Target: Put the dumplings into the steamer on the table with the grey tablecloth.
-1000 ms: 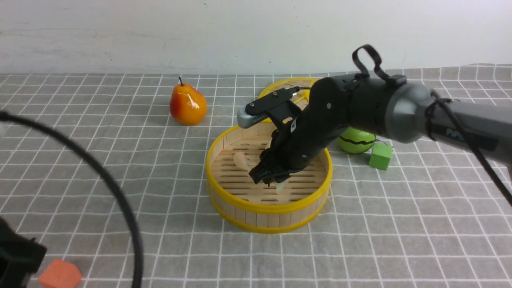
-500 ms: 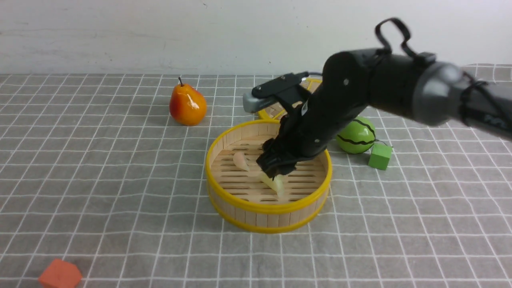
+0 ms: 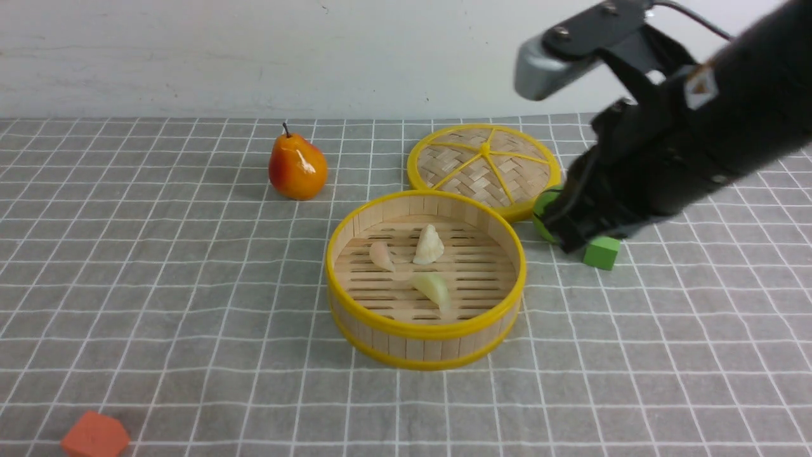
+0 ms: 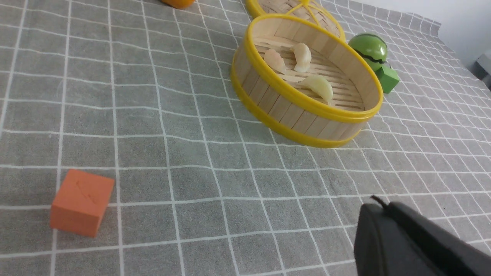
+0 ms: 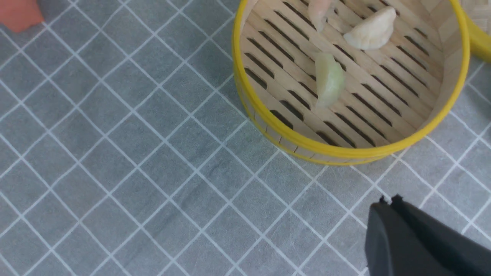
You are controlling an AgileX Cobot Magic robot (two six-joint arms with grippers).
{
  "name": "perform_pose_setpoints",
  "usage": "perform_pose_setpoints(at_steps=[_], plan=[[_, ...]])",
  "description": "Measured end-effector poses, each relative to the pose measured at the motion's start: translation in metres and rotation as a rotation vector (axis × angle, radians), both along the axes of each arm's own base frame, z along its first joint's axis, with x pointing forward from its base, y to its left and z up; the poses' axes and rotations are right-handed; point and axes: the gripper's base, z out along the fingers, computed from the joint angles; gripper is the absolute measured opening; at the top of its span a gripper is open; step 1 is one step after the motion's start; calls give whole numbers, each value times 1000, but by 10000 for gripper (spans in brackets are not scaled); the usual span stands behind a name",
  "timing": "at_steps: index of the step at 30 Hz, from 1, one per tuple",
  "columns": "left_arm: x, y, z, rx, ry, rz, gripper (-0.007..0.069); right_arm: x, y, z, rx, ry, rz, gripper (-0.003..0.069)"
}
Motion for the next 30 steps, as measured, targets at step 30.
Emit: perform_pose_setpoints(at_steps=[30], plan=[[0,0,1,-4,-6,0,4,-132,-85,1,289,-477,-92,-8]])
